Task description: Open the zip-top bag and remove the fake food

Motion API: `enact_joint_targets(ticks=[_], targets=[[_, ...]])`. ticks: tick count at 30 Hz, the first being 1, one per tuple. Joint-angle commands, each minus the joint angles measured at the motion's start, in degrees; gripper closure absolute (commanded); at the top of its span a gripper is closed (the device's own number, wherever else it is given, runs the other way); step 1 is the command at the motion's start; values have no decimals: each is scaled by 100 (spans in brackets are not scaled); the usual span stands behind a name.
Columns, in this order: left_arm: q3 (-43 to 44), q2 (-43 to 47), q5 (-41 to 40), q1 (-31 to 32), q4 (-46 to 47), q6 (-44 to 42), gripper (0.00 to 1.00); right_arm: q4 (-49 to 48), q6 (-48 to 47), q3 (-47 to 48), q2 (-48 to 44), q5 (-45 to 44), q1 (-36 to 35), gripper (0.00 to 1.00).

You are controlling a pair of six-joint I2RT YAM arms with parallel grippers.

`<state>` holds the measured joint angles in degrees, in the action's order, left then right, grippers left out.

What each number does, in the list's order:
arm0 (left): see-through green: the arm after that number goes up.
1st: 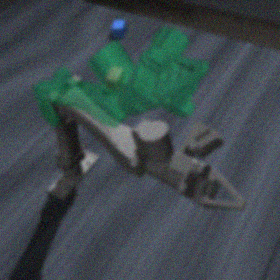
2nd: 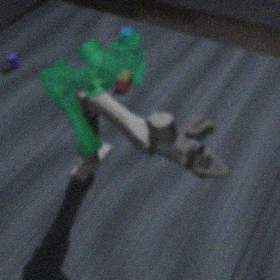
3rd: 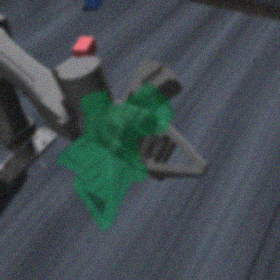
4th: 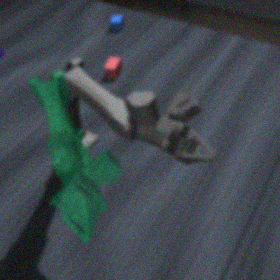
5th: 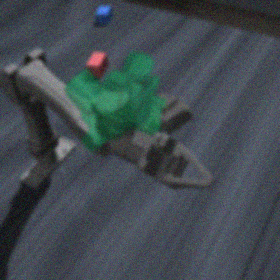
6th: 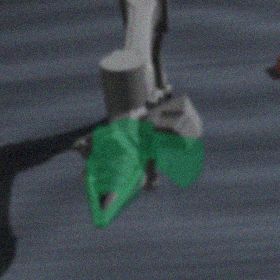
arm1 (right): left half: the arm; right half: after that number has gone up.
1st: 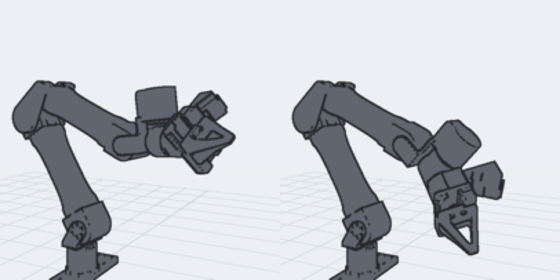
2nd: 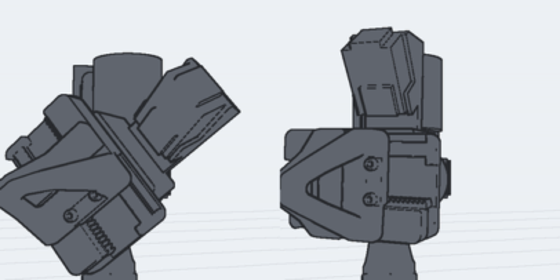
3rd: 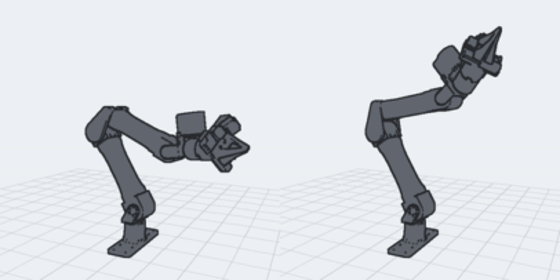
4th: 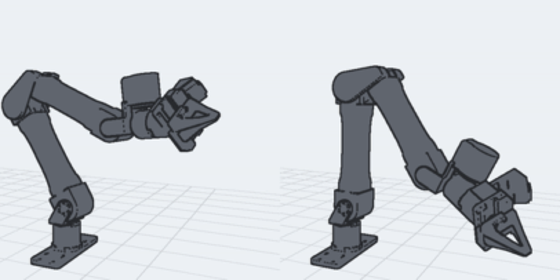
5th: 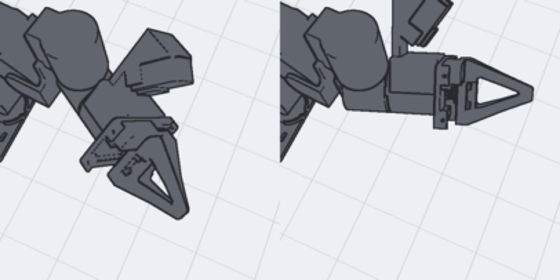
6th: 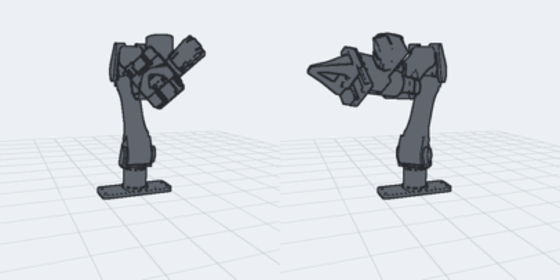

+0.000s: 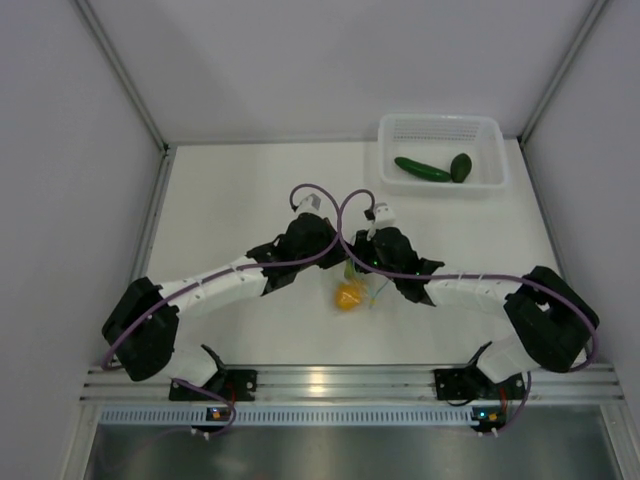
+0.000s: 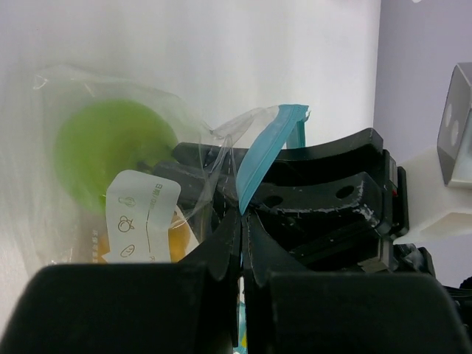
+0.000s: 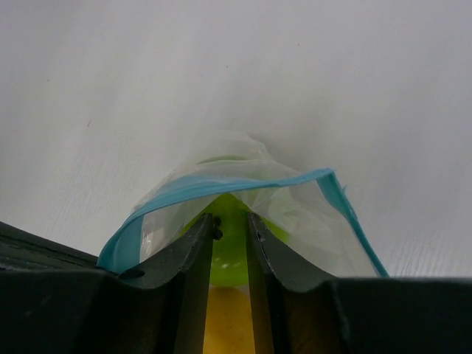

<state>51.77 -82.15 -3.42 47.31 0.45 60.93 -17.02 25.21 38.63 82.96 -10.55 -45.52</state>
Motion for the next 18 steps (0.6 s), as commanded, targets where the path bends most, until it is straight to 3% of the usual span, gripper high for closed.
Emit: enact_joint_targets(ticks=[1, 18], targets=[[141, -3, 52, 15, 359, -81, 100, -505, -148, 232, 133, 131, 8, 75], [176, -91, 87, -20, 359, -90, 100, -689, -307, 241, 476, 325, 8, 80]])
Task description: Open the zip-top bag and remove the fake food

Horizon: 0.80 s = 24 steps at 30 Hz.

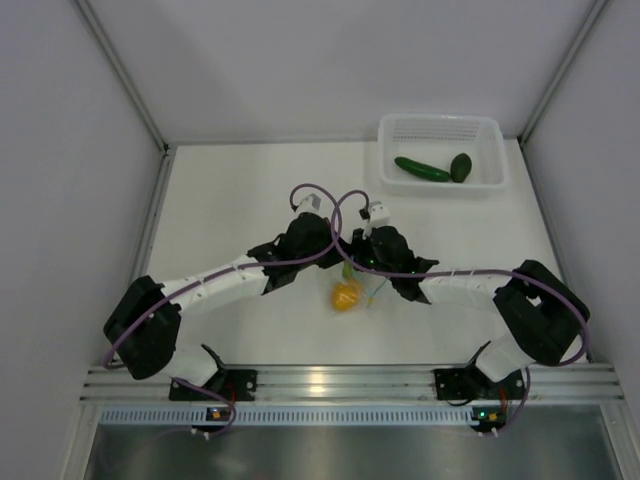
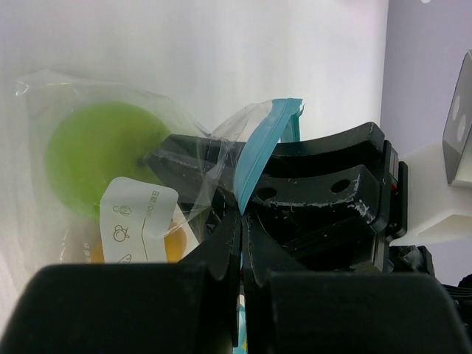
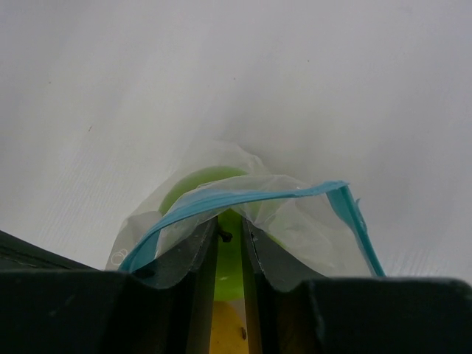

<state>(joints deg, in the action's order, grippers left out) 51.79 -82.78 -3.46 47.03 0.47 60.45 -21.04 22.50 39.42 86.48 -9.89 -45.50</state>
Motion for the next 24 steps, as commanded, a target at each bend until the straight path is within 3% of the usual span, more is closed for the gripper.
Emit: enact_joint_targets(ticks=[1, 8, 11, 14, 24], targets=[[174, -36, 92, 8, 357, -42, 100, -304, -9, 163, 124, 294, 6, 80], [121, -10, 65, -9, 357, -42, 100, -366, 9, 66, 150, 382, -3, 81], [112, 8, 56, -18, 357, -24, 100, -436, 9, -22, 141, 391, -12, 86], [121, -1, 56, -27, 357, -24, 100, -480, -9, -48, 133, 409, -3, 98], [33, 52, -23, -62, 357, -6, 100, -595, -114, -110, -87, 444, -12, 100]])
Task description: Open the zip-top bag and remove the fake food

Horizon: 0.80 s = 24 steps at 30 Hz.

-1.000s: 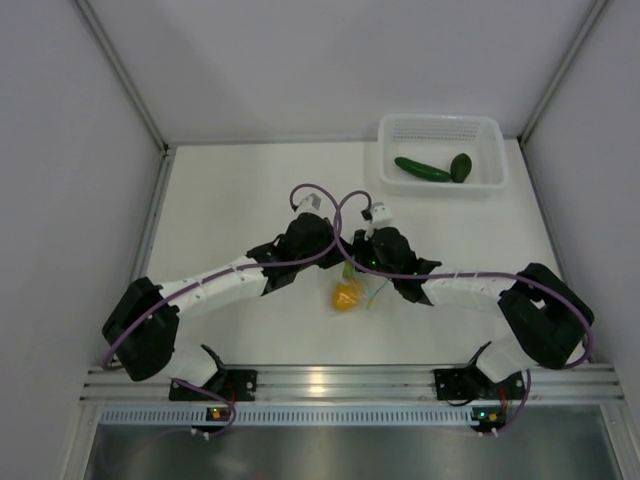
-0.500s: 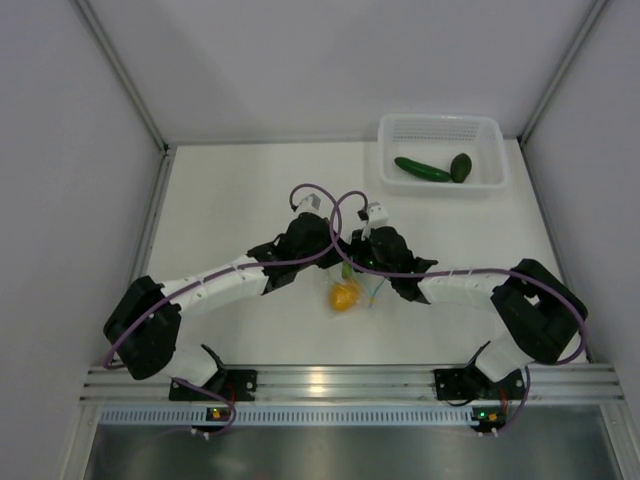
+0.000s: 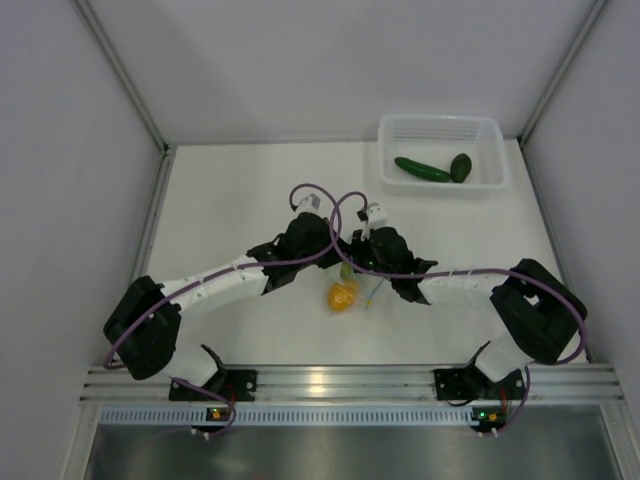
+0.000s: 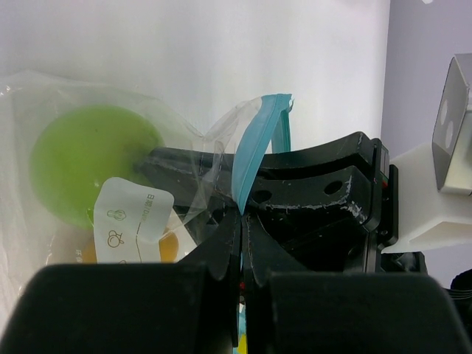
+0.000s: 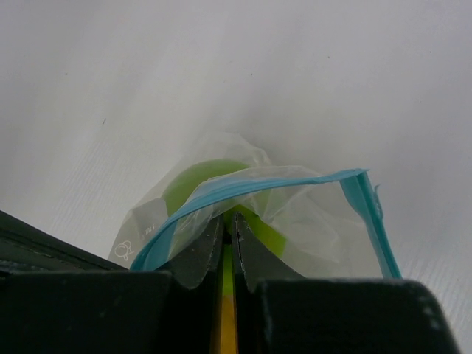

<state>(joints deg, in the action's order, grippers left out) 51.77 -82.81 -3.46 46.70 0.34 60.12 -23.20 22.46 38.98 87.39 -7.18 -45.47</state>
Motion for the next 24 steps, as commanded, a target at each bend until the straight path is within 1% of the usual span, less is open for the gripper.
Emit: enact_joint_targets(ticks=[1, 7, 12, 24], targets=[[18, 54, -40, -38, 370, 35, 100, -369, -119, -75, -249, 182, -14, 100], [-79, 115, -172, -99, 370, 61, 100, -238, -101, -294, -609, 199, -32, 100], [-193, 194, -321, -108, 370, 105, 100, -53, -137, -479, -1084, 199, -41, 100], [-316, 318, -445, -126, 370, 105, 100, 799, -224, -831, -2270, 103, -76, 100]])
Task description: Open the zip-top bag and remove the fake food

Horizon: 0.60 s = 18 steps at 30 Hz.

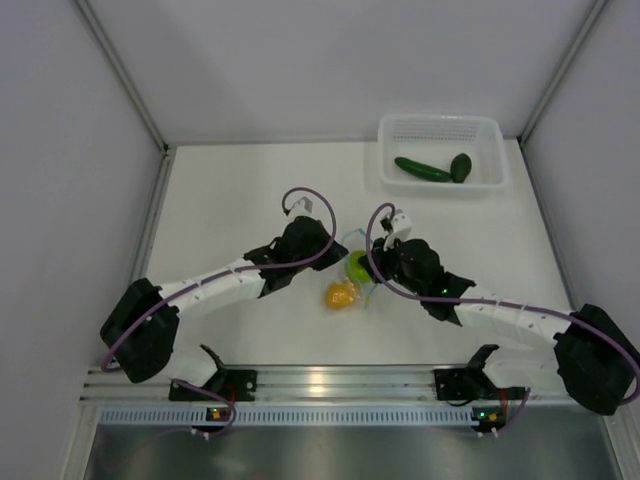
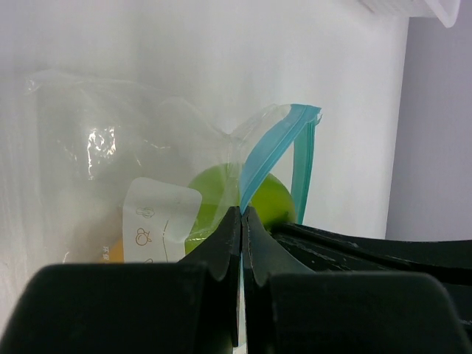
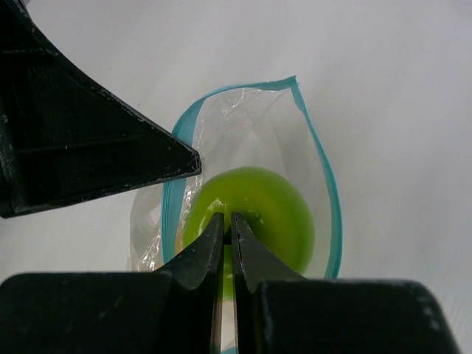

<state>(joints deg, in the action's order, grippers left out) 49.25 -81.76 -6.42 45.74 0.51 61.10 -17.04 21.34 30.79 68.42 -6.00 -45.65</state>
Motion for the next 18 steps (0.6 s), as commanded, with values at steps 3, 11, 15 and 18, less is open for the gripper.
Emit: enact_joint_targets(ticks=[3, 11, 15, 18], targets=[[-83, 187, -115, -38, 353, 24, 100, 314, -122, -38, -742, 64, -67, 100], [-109, 213, -9, -38, 353, 42, 100, 710, -218, 331, -1480, 196, -50, 100], [-179, 283, -62, -38, 353, 25, 100, 1017, -244, 691, -1657, -146, 20, 100], [-250, 318, -88, -38, 353, 16, 100, 1351, -359, 1104, -1657, -314, 257, 100]])
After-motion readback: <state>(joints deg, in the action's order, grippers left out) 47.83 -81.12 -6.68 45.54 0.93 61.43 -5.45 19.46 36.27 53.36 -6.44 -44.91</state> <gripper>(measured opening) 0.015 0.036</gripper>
